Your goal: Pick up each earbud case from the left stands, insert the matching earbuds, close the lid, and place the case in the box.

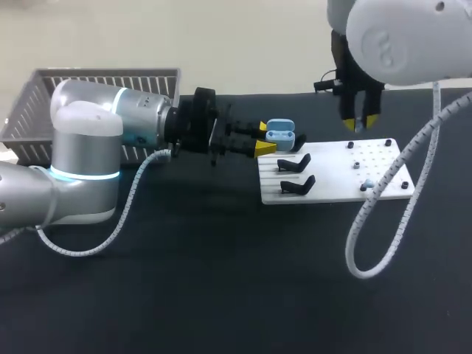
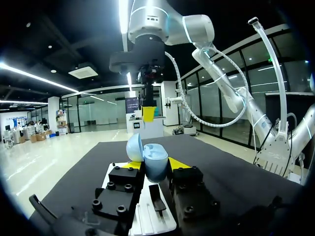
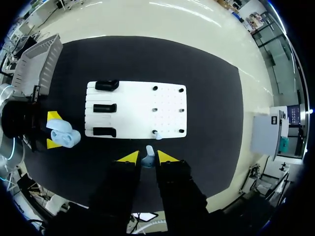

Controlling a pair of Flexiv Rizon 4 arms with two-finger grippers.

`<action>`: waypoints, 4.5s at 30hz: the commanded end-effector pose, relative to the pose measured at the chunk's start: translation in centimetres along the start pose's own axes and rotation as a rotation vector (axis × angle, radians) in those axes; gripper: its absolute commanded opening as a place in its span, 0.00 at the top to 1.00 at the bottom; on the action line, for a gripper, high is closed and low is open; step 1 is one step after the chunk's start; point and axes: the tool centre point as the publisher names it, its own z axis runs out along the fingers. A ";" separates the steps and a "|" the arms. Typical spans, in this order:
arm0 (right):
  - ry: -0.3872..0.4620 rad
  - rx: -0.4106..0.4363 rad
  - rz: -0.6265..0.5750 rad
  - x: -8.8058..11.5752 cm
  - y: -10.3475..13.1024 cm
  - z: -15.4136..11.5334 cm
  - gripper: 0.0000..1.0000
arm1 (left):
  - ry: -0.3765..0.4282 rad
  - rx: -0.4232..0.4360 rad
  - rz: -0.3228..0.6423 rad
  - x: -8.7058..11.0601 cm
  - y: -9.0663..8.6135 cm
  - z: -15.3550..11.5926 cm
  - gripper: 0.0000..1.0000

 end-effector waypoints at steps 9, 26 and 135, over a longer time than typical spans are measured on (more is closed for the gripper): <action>0.003 -0.001 0.000 -0.1 0.0 -0.1 1.00 | -0.002 -0.002 0.002 0.1 0.0 0.0 1.00; -0.059 0.043 0.045 1.1 2.3 -4.0 1.00 | -0.002 -0.002 0.002 0.1 0.0 0.0 1.00; 0.115 -0.126 0.821 -0.9 12.1 -2.5 1.00 | -0.002 -0.002 0.002 0.1 0.0 0.0 1.00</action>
